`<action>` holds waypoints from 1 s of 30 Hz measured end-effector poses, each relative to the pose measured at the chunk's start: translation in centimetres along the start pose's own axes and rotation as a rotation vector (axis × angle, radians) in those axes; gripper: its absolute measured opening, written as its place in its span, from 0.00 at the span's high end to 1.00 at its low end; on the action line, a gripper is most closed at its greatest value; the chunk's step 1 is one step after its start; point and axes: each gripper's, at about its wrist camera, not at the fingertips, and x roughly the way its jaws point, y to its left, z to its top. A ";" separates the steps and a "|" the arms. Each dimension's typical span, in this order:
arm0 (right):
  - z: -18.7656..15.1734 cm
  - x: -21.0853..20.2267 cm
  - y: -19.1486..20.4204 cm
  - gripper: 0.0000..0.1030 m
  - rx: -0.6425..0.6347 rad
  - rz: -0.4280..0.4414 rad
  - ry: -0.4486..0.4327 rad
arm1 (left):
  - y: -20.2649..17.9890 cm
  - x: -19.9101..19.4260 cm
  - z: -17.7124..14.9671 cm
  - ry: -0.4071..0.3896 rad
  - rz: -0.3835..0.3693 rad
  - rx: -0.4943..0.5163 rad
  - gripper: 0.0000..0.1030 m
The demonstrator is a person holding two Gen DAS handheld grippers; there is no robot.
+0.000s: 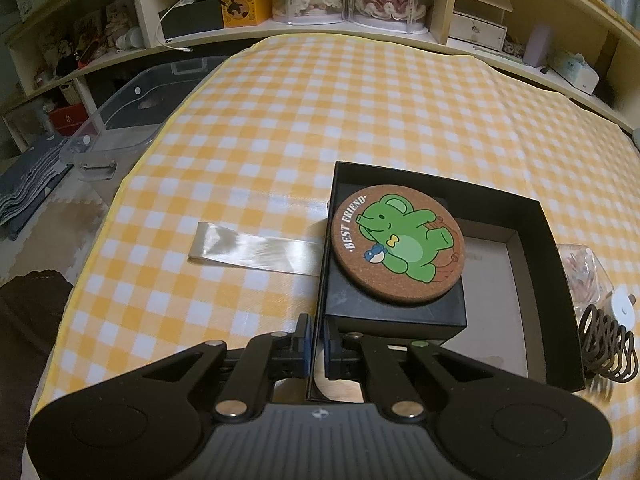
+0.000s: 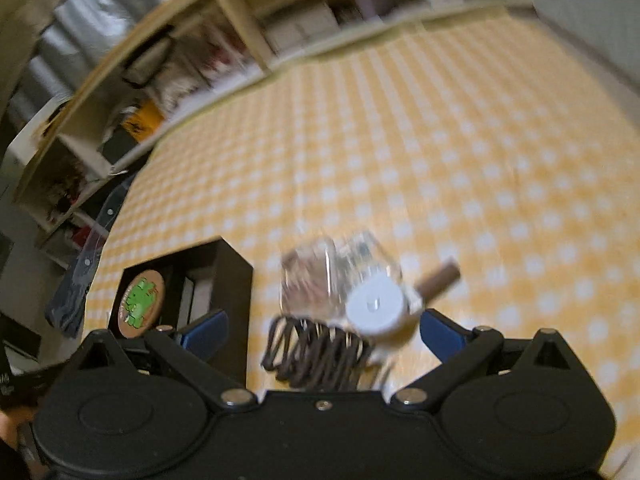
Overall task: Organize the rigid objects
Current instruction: 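Move the right tool to the black claw hair clip and grasp it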
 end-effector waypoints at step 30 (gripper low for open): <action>0.0 -0.7 0.1 0.97 -0.143 -0.003 0.052 | -0.1 0.0 -0.1 0.000 0.003 0.004 0.96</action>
